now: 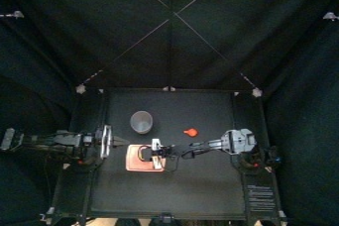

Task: Pick the corn then place it on the pink plate
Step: Drop corn on the pink plate and return to neutral

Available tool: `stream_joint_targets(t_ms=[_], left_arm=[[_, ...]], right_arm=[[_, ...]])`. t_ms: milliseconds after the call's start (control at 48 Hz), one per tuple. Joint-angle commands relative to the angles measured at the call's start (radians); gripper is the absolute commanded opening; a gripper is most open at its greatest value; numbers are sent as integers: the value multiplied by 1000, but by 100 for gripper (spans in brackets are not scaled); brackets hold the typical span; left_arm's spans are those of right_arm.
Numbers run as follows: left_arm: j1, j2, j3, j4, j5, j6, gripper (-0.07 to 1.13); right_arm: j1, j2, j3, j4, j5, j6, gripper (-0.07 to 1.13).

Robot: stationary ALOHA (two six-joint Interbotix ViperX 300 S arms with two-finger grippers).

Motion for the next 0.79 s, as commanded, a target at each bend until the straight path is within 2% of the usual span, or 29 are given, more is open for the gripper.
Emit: stream_joint_targets(t_ms=[21, 292, 458, 792], left_arm=[[2, 0, -25, 0, -5, 0, -4], [2, 0, -25, 0, -6, 0, -3], [2, 0, -25, 0, -5, 0, -3], [6, -3, -26, 2, -5, 0, -3]], right_arm=[[-11, -31, -8, 17, -3, 0, 71], [-6, -37, 8, 40, -5, 0, 104], [-23, -110, 23, 8, 14, 0, 105], [-51, -400, 156, -28, 14, 6, 105]])
